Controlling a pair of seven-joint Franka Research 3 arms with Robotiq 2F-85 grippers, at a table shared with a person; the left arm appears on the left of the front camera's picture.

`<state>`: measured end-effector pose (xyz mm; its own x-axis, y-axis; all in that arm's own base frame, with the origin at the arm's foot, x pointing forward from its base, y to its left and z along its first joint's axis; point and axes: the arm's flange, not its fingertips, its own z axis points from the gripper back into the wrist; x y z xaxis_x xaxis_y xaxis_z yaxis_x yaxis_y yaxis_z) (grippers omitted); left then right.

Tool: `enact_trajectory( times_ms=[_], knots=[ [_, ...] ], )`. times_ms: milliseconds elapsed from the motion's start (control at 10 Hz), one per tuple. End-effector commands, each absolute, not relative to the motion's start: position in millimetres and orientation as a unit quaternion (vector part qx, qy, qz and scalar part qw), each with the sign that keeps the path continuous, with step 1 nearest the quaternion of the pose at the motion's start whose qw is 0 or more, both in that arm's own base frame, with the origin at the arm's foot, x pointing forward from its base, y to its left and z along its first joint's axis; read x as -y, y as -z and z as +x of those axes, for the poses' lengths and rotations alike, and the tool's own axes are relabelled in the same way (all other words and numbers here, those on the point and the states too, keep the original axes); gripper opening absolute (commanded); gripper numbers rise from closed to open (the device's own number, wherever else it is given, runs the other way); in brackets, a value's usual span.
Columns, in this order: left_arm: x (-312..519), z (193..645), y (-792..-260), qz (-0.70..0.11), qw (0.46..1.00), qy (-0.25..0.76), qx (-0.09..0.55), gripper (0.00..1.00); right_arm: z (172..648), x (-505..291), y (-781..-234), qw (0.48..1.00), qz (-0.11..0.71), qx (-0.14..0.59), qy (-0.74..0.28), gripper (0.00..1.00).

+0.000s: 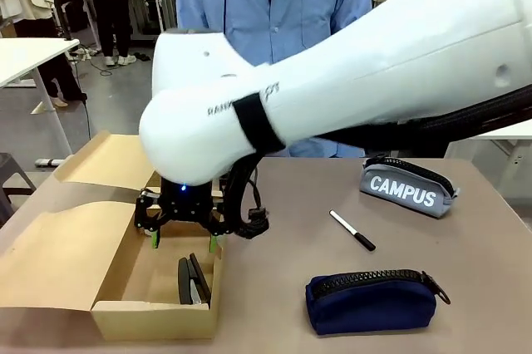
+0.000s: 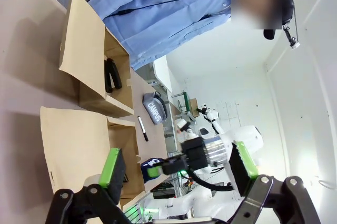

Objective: Place items inside the box.
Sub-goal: Pick up a Pencil pouch or Stapler and place it inside the Mailer Box closest to the robot.

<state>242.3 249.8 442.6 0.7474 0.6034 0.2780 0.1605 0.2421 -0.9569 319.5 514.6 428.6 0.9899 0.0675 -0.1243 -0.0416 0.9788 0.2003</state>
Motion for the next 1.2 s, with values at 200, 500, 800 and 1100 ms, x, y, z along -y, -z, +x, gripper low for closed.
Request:
enact_trajectory(
  times_ms=[200,500,800,1100],
  knots=[
    [-248.5,242.3,-443.9,-0.599,0.714,-0.145,0.331,1.0,314.9,-292.5,-504.8,0.952,0.272,-0.141,0.024,1.0],
    [-248.5,242.3,-443.9,-0.599,0.714,-0.145,0.331,1.0,321.4,-299.3,-520.1,0.946,0.294,-0.135,0.018,1.0],
    [-248.5,242.3,-443.9,-0.599,0.714,-0.145,0.331,1.0,318.6,-215.0,-526.5,0.914,0.382,-0.127,0.051,1.0],
    [-248.5,242.3,-443.9,-0.599,0.714,-0.145,0.331,1.0,318.9,-85.7,-555.2,0.868,0.475,-0.118,0.09,1.0]
  ],
)
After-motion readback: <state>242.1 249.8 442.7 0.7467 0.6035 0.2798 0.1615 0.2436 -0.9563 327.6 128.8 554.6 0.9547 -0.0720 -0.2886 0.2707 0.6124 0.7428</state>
